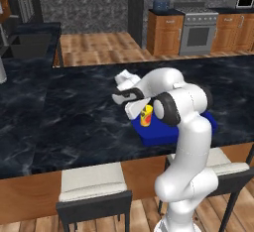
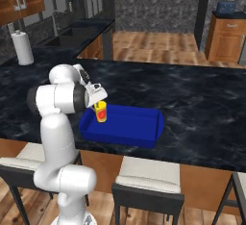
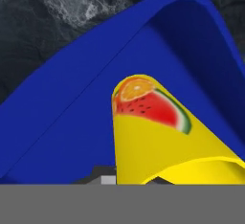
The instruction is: There is a tray on the dining counter. Grab the cup, mug, and pitcher and place them on the tray. The pitcher may be placed next to the tray if it cannot fit the tray.
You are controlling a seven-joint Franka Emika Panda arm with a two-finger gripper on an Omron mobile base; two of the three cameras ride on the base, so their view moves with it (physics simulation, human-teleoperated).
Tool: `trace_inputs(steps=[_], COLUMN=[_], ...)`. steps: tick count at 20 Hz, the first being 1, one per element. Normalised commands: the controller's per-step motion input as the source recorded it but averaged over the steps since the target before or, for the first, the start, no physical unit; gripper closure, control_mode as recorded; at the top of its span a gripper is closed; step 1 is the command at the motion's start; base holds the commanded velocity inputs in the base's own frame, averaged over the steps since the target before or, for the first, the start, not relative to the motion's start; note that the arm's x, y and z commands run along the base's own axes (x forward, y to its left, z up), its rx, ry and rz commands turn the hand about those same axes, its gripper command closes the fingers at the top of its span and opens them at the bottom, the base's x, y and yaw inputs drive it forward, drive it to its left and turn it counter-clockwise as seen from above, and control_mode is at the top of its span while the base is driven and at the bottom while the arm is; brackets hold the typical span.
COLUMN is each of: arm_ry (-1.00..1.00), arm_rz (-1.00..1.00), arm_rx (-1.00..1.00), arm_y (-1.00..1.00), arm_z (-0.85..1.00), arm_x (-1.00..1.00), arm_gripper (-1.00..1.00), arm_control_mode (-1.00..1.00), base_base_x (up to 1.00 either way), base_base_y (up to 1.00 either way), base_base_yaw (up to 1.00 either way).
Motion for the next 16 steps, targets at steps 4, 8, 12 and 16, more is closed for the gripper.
trace_inputs(steps=[4, 8, 12, 16], arm_ry=[-0.04, -0.03, -0.01, -0.05], arm_rz=[0.0, 0.0, 0.0, -0.01], arm_rx=[0.0, 0.0, 0.0, 0.0], arm_y=[0.0, 0.0, 0.0, -0.01], arm_z=[-0.27, -0.26, -0.25, -0.05], arm_x=[0.14, 0.16, 0.12, -0.02], arm_gripper=[1.0, 1.0, -1.0, -1.0], arm_control_mode=[-1.0, -1.0, -1.0, -1.0], base_base_x=[0.0, 0.0, 0.0, 0.0], base_base_y=[0.0, 0.0, 0.0, 0.0], base_base_yaw=[0.0, 0.0, 0.0, 0.0])
